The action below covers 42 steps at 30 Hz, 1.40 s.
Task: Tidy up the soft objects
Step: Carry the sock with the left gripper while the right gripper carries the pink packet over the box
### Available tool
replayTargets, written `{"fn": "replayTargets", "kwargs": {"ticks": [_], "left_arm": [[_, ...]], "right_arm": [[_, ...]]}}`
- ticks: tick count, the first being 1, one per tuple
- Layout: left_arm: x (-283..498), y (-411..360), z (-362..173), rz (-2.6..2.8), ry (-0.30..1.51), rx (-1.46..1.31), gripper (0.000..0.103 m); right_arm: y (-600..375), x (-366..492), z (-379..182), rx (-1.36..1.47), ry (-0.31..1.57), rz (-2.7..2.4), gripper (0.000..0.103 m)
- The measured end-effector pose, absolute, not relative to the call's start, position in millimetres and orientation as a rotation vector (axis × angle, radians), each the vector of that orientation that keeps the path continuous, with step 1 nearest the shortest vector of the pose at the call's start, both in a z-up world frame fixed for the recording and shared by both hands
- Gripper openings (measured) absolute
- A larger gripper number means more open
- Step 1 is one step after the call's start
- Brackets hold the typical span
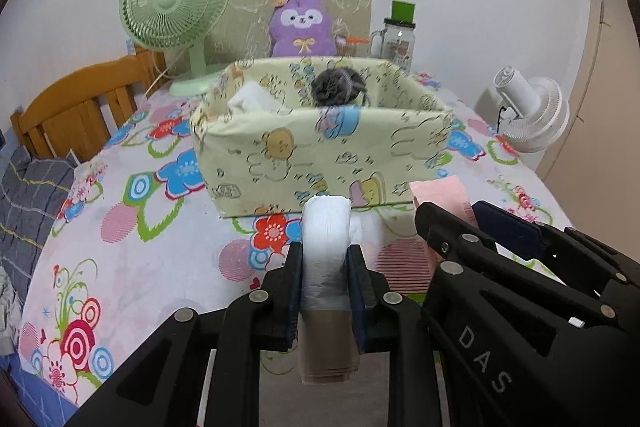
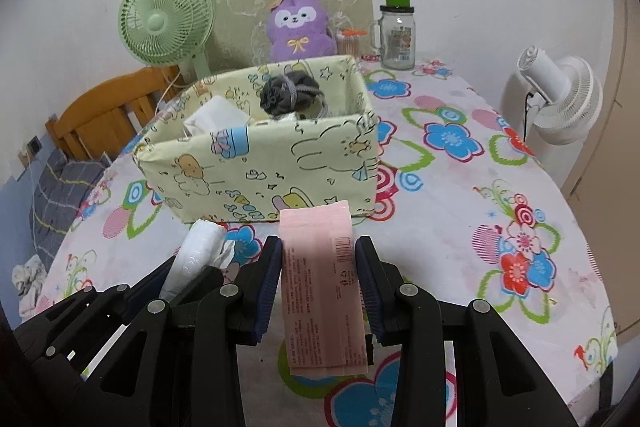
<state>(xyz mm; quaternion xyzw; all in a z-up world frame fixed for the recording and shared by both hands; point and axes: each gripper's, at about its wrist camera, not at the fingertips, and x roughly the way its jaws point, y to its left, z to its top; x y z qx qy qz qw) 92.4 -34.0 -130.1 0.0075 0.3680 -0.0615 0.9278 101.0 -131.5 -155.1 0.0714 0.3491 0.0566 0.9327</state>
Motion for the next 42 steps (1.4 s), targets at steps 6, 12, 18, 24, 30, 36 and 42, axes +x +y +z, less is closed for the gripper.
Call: {"fn": "replayTargets", "kwargs": {"ticks": [6,12,18,24,30,36,42], "left_arm": [[81,-38,-108,-0.129,0.709,0.016,0.020],[72,-39,-85,-0.127,0.668,0.018,0.020],[67,-41,-66,-0.126,0.634,0.023,0.020],[68,-43,-49,-0.142,0.611,0.035,0.020],[73,-47,-36,-0.162,0.593,0.041,0.020],[82,-46,-28,-0.160,0.583,0.043,0.020],[99,-44,-26,-0.149,0.581,0.047,0.020]], "right_arm": [[-137,88,-131,0.146,0.671,0.106,0.042],[-140,77,-108,0.145,0.630,0.109,0.042],[-142,72,-89,0.150,0.605,0.112,0.042],[-143,71,-71,0.153,0.583,0.104,0.042],[-146,74,-56,0.153,0.565,0.096,0.042],[-146,84,-46,0.149,0.554,0.101,0.042],[-144,104,-43,0.150,0.555,0.114,0.042]]}}
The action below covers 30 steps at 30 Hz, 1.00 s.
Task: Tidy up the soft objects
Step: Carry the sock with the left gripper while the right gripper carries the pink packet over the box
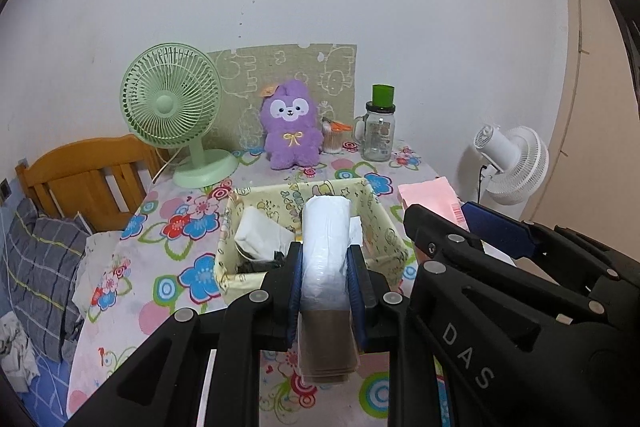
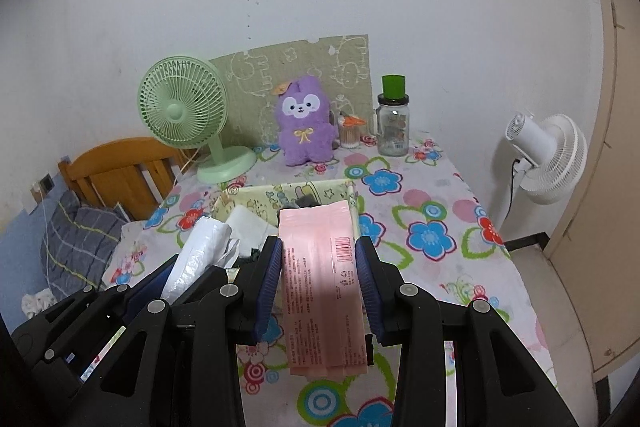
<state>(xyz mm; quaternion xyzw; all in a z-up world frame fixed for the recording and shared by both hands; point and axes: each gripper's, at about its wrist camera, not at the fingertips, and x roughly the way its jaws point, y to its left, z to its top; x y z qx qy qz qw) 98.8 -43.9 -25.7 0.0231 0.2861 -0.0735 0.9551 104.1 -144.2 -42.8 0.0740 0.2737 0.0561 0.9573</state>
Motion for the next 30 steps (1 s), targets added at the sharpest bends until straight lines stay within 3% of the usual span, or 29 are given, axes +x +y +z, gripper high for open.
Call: {"fn": "replayTargets", "kwargs": {"ticks": [30], "left_arm": [[203,-38,-43,-0.143,0.617,0.047,0.020]], "right_arm": [[-135,214,-57,0.154,0.590,0.120,0.042]]}}
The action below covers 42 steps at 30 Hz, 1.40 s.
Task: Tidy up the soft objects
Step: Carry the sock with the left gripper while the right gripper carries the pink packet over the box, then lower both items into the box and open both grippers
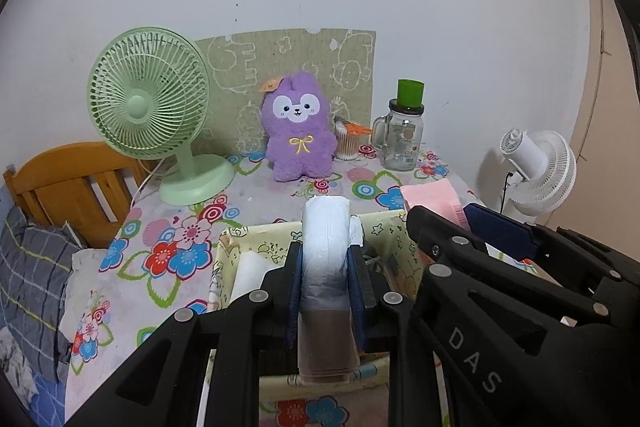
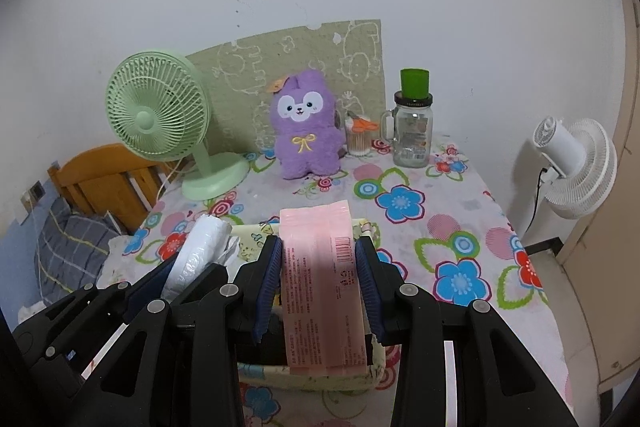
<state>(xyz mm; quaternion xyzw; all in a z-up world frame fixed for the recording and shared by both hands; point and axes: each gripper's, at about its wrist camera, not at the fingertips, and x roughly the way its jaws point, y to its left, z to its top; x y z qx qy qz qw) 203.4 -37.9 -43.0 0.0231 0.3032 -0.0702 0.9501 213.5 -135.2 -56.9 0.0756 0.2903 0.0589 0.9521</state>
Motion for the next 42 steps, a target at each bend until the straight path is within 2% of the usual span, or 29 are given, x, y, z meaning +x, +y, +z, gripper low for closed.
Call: {"fn": "replayTargets", "kwargs": {"ticks": [12,16,20,24,25,31,34,42], "left_arm": [[241,-34,-64,-0.140,0.656,0.041,0.021],[251,-31,-73,-0.140,0.687,0.026,0.026],[251,-29,-76,-0.133,0.691,0.033,0.039],[251,-28,-81,-0.094,0.716,0.063,0.069],[250,-27,-83,-0.089,0.718,0.070,0.072],[244,-24,-91,-0.094,0.743,0.067,0.085],[242,-22,-93,-0.096,0.749,0.066,0.089],[242,-16,-97,-0.088,0.761,0.062,0.090]], "right_arm": [[-132,250,-75,0.143,0.629,0.122,0.042],[-129,259,-83,0.139,0.655,0.138,0.042],[-125,262,-87,0.128,0.660,0.155,0.042],[-122,263,-91,0.130,0.668,0.167,0.041],[-122,263,-93,0.130,0.671,0.170,0.041],[-118,262,-102,0.130,0.688,0.185,0.041],[-113,262,-108,0.114,0.695,0.197,0.041],[-102,266,-118,0.100,0.712,0.220,0.044]]}}
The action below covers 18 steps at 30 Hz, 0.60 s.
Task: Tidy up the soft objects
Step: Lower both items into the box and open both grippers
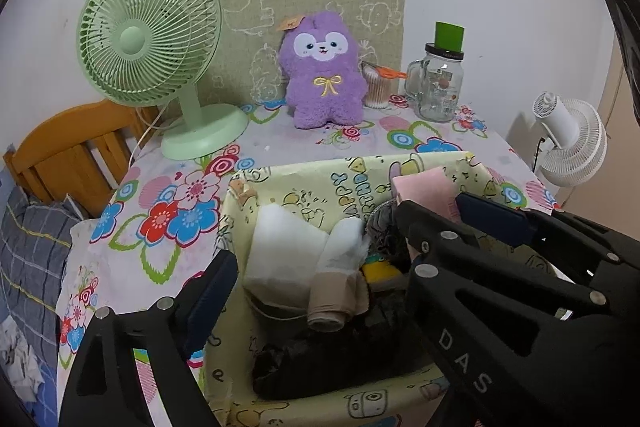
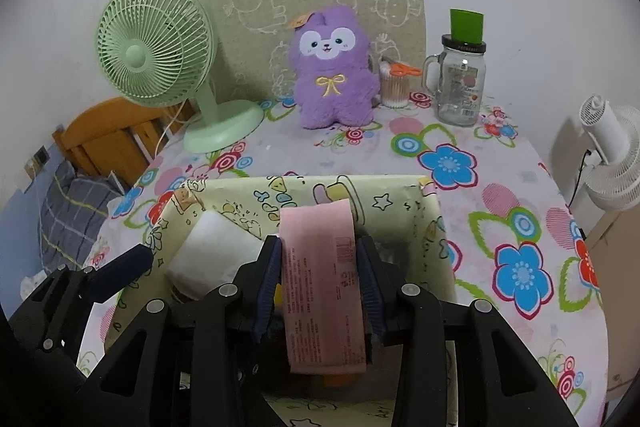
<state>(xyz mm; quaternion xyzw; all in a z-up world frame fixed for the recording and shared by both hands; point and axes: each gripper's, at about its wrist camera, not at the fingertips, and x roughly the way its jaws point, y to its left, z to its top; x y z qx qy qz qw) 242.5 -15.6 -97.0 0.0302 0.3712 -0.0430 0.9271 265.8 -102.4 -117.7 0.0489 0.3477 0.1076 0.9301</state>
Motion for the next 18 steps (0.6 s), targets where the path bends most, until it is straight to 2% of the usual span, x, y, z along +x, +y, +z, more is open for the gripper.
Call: {"fn": "replayTargets", "kwargs": {"ticks": [1,2,3,5,11,15,18], "left_arm": [[242,-15,-98,-0.089,0.762,0.062,0.090],[242,-15,-98,-0.091,0.759,0.065,0.090],[241,-15,-98,-0.092,0.759,0.065,0.090],[239,-16,-97,-0.097,0.758,0.064,0.091],[230,-18,-94,-0.100,0.743,0.063,0.093],[224,-20,-93,-0.109,0.735,0.058,0.093],[222,-20,-94,-0.096,0.740,0.059,0.093]], "right_arm": [[-100,265,-118,0.087,0.706,0.215,0.044],[-100,265,-118,0.085,0.704,0.212,0.050],[-100,265,-118,0.086,0.705,0.210,0.060],[-102,262,-118,0.092,0.699,0.205,0.072],[-106,251,-114,0.093,0.690,0.188,0.074],[-108,241,-110,0.070,0.674,0.162,0.084],[-111,235,-109,0.052,0.671,0.147,0.086]]}}
